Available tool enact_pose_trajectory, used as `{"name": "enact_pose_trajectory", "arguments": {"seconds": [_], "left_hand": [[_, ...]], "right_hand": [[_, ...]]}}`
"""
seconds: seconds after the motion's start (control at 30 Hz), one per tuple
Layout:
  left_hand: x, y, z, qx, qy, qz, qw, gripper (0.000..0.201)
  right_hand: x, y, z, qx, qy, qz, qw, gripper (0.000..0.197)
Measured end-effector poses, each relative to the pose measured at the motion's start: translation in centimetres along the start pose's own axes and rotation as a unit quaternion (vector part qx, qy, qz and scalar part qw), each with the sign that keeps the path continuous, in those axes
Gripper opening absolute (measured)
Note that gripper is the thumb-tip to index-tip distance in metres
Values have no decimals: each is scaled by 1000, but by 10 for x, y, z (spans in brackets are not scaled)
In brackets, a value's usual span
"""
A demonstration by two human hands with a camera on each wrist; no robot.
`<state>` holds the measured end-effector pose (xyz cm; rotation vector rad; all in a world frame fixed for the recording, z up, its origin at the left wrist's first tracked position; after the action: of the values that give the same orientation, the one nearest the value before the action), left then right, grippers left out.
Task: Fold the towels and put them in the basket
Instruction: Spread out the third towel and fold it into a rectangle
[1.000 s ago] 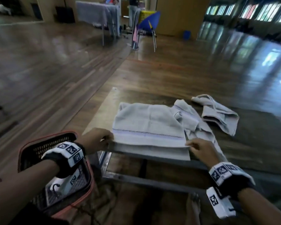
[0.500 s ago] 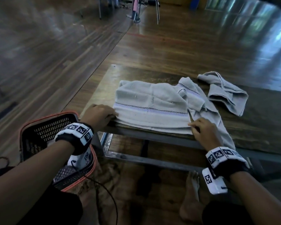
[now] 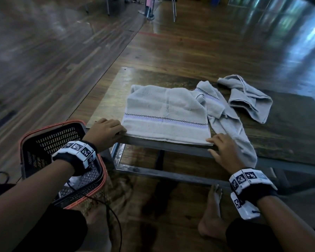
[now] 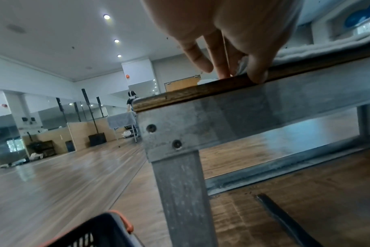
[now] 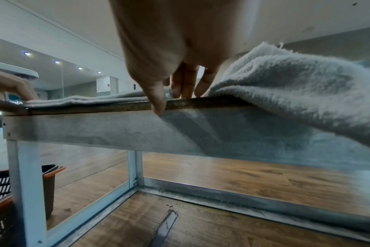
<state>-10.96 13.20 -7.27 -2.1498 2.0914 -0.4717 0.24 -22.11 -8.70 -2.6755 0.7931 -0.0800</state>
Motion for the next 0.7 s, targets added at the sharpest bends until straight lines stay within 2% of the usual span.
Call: {"name": "enact_pose_trajectory", "arguments": {"seconds": [0.07,0.17,0.27,0.37,0.43,0.6,0.7], "left_hand": [[5,3,-2,15,35,-2,999,11],[13,6,-8,17,130,-40,991,12],[18,7,-24,34,225,-89,970,13],[18,12,-51,91,284,-140,944,15],[18,17,-70,110,301,-163,933,15],[28,19,-135,166,293,-119,934,15],[29,8,-174,195,268,-124,935,16]], "right_hand": [[-4,0,0,19,-12,10,1000,28],[-8,1,-9,49,-46,15,998,18],[-8,3,-30,91,-87,35,991,16],[-7,6,-62,132,-114,71,982,20],[-11,6,-86,157,-112,69,979,22],[-24,1,-148,200,-105,39,973,20],[-25,-10,-183,234,-147,53,960,18]]}}
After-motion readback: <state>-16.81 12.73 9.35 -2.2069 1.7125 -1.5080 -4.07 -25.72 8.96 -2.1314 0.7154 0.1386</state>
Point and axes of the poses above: each hand's wrist, its own y-axis away from the middle knuckle, its own z-axis out of the palm, x = y × z, the point moved 6 cm from there along -y, towards the middle knuckle, and after that the axes turned 15 degrees about -z, right-handed, at the moved point
